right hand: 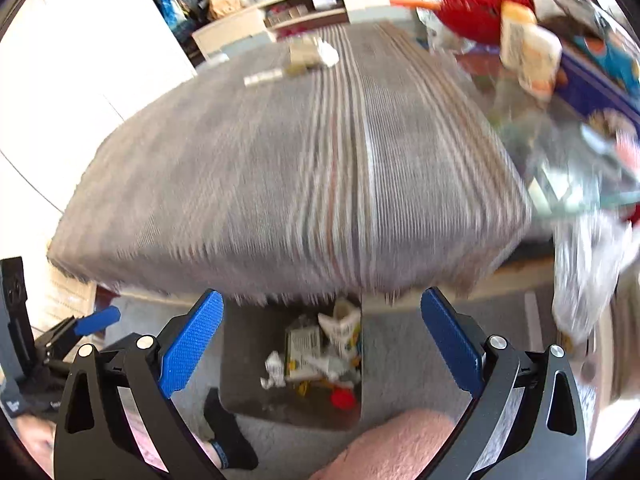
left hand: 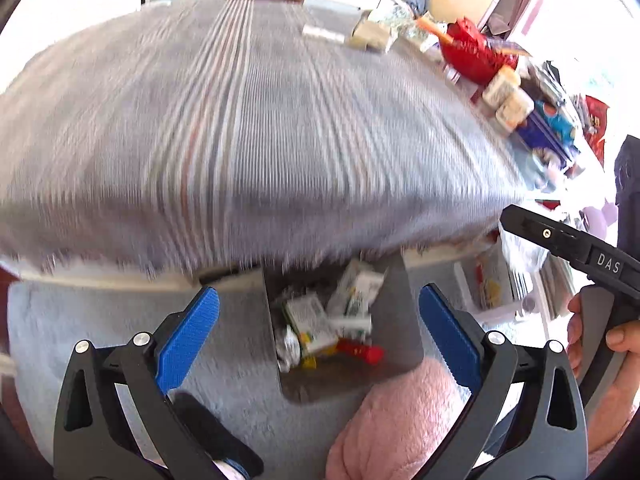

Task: Collect trash
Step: 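Grasp the folded white paper with the right tool, then grasp the white stick with the left tool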

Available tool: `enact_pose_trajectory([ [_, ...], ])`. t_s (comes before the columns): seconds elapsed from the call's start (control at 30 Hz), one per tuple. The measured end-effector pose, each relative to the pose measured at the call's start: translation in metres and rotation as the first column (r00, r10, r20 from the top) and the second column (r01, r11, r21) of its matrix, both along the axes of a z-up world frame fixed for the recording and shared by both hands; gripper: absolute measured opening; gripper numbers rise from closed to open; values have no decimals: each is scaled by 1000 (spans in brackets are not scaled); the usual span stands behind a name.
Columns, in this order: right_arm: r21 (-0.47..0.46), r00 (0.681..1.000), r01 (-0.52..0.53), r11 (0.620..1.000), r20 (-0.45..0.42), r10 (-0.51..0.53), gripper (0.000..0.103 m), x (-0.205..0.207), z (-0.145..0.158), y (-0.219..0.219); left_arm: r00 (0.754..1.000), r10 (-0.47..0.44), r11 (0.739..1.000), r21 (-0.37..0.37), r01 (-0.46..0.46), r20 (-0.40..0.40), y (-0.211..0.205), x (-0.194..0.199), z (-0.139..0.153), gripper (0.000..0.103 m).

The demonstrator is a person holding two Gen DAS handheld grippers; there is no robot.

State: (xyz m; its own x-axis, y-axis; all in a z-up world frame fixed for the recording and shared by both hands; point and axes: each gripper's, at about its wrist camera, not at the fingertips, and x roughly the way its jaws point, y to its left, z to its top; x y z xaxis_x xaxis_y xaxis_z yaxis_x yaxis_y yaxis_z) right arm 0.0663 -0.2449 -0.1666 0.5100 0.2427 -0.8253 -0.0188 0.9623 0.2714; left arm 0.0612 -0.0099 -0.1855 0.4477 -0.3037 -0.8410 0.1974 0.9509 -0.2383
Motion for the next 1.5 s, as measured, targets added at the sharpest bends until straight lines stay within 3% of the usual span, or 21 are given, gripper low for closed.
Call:
enact_pose_trajectory([
  [0.2, -32, 999, 3, 999, 48, -2, 100, 65, 27, -3, 999, 12, 998, 53, -15, 46, -8, 72, 34, 95],
  [0.43, -58, 998, 4, 998, 60, 0, 98, 156, 36, 2, 999, 6, 998, 65, -8, 35, -17, 149, 34, 95],
  [0.6, -85, 999, -10, 996, 33, 13, 83, 217, 25, 9, 999, -11, 996, 91, 8, 30, -25, 194, 24, 95],
  [0.77, -93, 999, -24, 995, 35, 27, 62, 266, 14, 18, 999, -29, 995, 95, 26, 30, -29, 235, 15, 94],
  [0.87, -106, 999, -44, 993, 27, 47, 57, 290, 8, 24, 998, -41, 993, 108, 37, 39, -34, 255, 12, 94],
  [1.1, -147, 994, -100, 984, 25, 105, 53, 313, -5, 35, 998, -42, 993, 108, 37, 48, -39, 287, 7, 94],
  [1.17, -145, 992, -121, 982, 17, 125, 41, 317, -8, 38, 998, -48, 993, 110, 42, 48, -43, 293, 5, 94],
  [1.23, -119, 988, -149, 982, 20, 153, 19, 318, -5, 40, 997, -60, 992, 117, 53, 57, -47, 297, 4, 94],
  [1.27, -123, 989, -145, 982, 20, 149, 15, 318, -5, 41, 996, -70, 990, 123, 62, 62, -50, 300, 4, 94],
  [1.43, -52, 982, -188, 981, -7, 188, 12, 319, -5, 41, 993, -98, 987, 132, 88, 68, -60, 309, 2, 94],
  [1.5, 36, 977, -208, 977, -30, 209, 12, 319, -5, 39, 991, -109, 985, 140, 98, 72, -63, 312, 1, 94],
])
